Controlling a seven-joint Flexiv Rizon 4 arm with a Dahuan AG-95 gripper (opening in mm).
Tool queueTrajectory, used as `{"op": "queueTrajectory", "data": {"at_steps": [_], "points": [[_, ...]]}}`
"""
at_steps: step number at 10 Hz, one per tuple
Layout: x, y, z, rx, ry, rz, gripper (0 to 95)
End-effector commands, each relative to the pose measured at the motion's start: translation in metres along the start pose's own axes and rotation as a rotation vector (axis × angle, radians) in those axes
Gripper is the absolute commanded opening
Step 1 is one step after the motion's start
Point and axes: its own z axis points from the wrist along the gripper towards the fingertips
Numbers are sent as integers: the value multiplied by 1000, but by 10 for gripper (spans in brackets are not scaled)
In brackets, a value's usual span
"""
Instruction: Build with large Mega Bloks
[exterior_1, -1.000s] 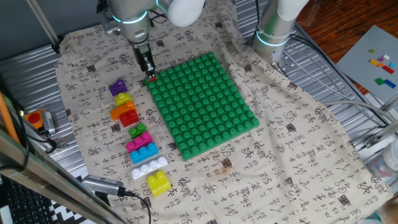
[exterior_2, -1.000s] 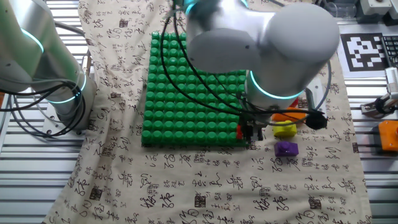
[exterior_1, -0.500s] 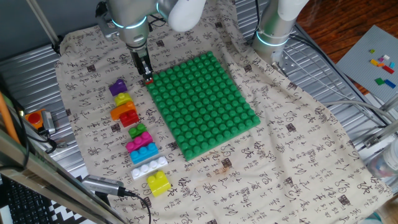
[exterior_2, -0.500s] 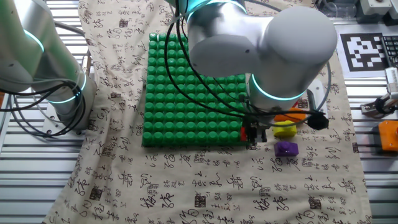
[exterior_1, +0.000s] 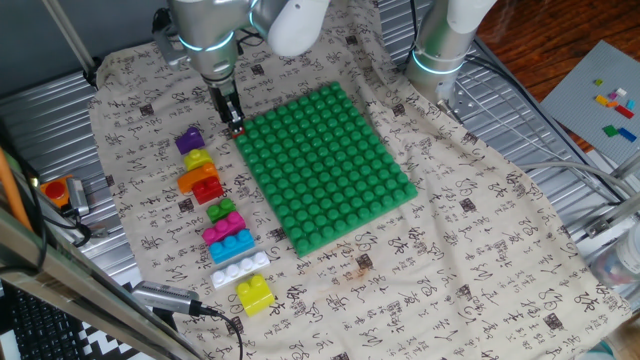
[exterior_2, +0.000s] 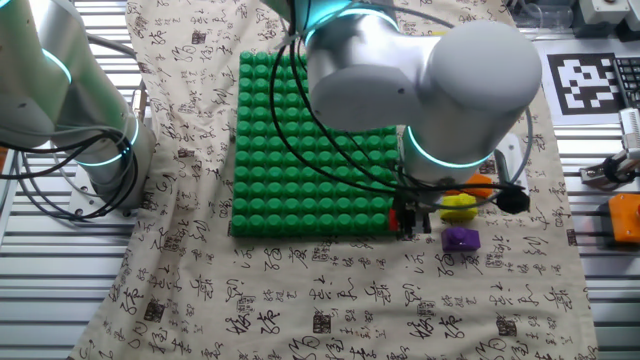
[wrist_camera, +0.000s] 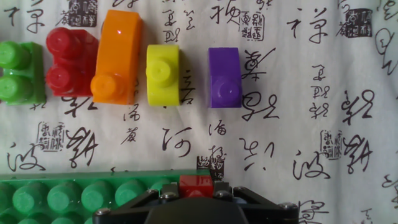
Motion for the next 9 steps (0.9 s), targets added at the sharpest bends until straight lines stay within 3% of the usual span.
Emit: {"op": "queueTrajectory", "data": {"at_steps": [1, 6, 7, 9], "points": [[-1, -2, 4, 2, -4, 0, 0], [-2, -1, 3, -6, -10, -15, 0], [-2, -1, 2, -6, -9, -17, 190], [-3, 0, 0, -5, -7, -16, 190]]}}
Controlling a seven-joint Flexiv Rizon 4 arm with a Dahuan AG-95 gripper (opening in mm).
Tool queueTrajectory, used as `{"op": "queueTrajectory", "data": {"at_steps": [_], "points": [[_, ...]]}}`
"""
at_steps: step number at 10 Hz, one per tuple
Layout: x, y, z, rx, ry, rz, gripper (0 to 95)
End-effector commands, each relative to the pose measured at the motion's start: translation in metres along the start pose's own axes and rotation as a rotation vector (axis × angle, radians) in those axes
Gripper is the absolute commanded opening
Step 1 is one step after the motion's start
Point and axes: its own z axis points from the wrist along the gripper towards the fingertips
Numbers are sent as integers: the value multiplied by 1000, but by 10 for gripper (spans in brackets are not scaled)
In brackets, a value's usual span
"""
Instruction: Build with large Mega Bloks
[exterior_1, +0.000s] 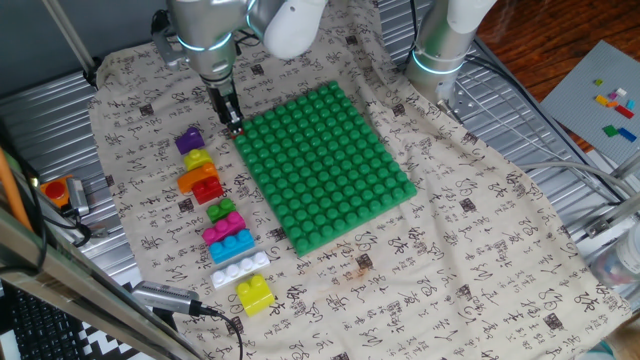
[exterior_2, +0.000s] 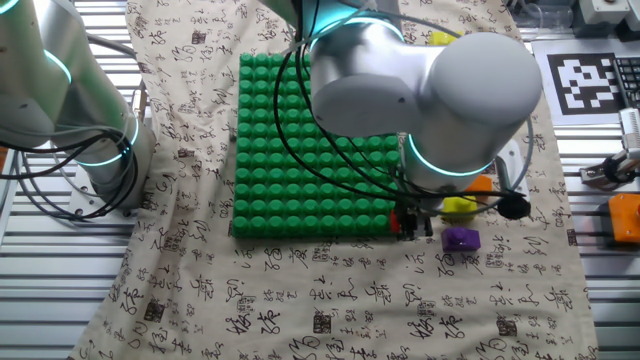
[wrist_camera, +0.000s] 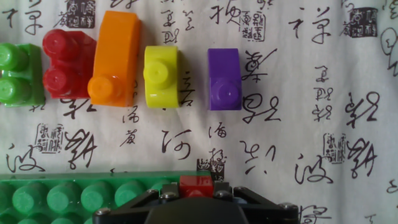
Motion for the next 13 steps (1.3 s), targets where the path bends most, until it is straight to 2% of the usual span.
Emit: {"op": "queueTrajectory", "data": {"at_steps": [1, 3, 4, 9, 10, 13], "points": [[-2, 0, 0, 1, 0, -1, 190], [-2, 0, -1, 1, 0, -3, 190], [-2, 0, -1, 0, 0, -4, 380], [-2, 0, -1, 1, -2, -16, 380], [-2, 1, -3, 1, -1, -20, 570], [-3, 2, -15, 0, 1, -29, 570]]}}
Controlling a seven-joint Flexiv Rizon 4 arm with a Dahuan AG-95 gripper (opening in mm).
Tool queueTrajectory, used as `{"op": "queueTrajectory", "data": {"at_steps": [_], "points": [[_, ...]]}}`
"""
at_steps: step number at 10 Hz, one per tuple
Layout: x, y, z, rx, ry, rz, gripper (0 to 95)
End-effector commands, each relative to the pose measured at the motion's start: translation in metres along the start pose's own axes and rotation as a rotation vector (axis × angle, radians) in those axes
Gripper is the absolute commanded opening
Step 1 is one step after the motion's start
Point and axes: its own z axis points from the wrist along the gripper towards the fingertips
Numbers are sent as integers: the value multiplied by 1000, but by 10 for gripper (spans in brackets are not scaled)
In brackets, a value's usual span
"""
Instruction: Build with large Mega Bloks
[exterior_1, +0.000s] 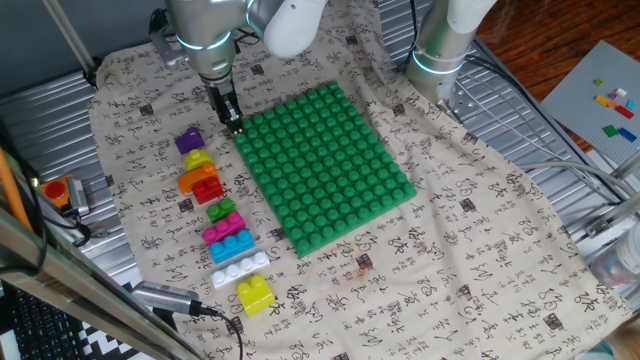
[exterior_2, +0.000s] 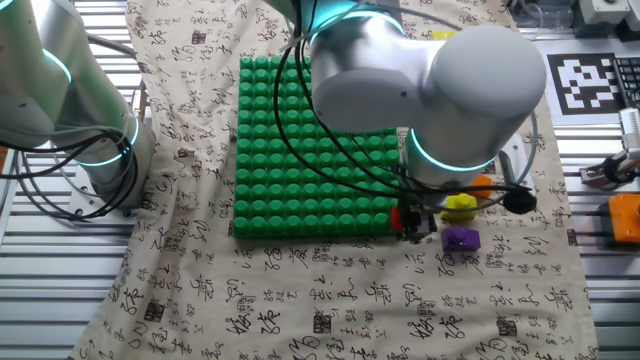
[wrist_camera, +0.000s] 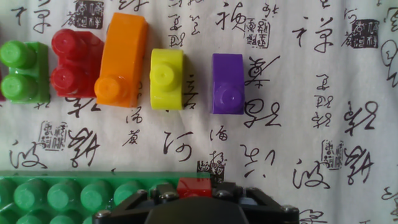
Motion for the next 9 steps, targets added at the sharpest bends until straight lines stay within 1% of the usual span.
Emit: {"op": "queueTrajectory", "data": {"at_steps": [1, 2, 3, 4, 5, 6, 7, 8, 9], "points": [[-4, -1, -8, 0, 2, 2, 380], [-10, -3, -12, 0, 7, 7, 380], [-22, -6, -18, 0, 16, 8, 380], [-30, -9, -21, -1, 13, 3, 380], [-43, -14, -22, -1, 6, -13, 380], [-53, -17, -22, -1, 6, -18, 380], [-58, -17, -20, 0, 5, -17, 380], [-66, -16, -13, 4, -2, -16, 380], [-68, -17, -8, 5, -10, -33, 380]]}}
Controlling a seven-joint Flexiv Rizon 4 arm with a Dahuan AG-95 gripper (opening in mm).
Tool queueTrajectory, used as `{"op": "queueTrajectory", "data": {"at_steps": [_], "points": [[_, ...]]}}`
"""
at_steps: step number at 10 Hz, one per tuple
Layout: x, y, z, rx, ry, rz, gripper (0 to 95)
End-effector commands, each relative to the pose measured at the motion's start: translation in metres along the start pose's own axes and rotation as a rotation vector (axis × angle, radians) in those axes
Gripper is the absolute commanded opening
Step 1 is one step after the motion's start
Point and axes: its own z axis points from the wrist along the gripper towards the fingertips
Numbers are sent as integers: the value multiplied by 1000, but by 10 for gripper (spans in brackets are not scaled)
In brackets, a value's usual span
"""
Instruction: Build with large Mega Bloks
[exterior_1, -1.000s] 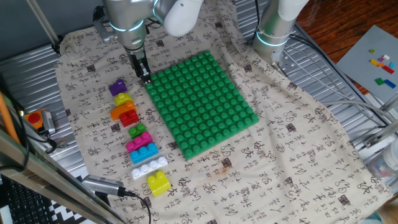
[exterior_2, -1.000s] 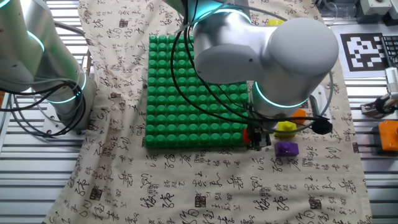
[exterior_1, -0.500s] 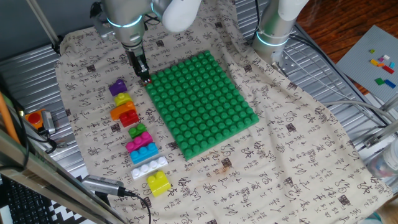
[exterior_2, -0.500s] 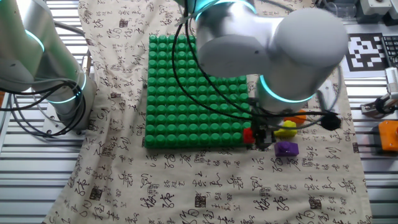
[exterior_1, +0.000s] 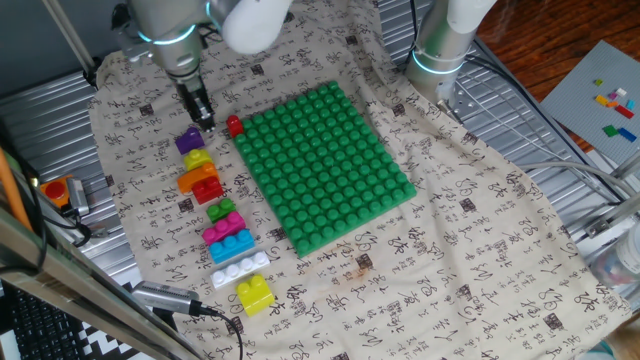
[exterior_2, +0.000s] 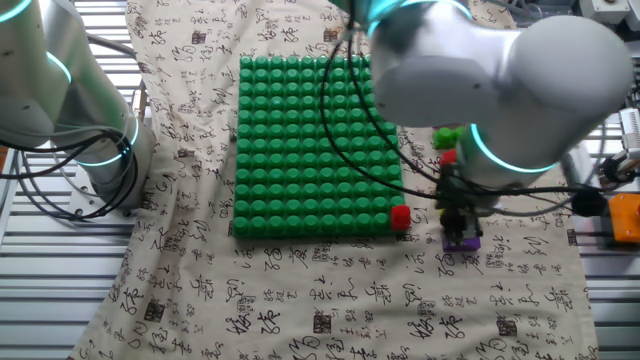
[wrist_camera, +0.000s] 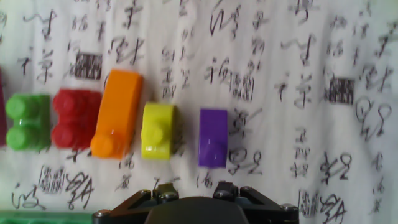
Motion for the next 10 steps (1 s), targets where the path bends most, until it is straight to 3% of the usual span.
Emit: {"op": "queueTrajectory", "data": {"at_steps": [1, 5, 9, 10], "points": [[-1, -2, 6, 4, -13, -36, 380], [1, -5, 5, 32, 15, -98, 380], [3, -8, 2, 26, 22, -89, 380], [3, -8, 2, 24, 38, -90, 380]]}}
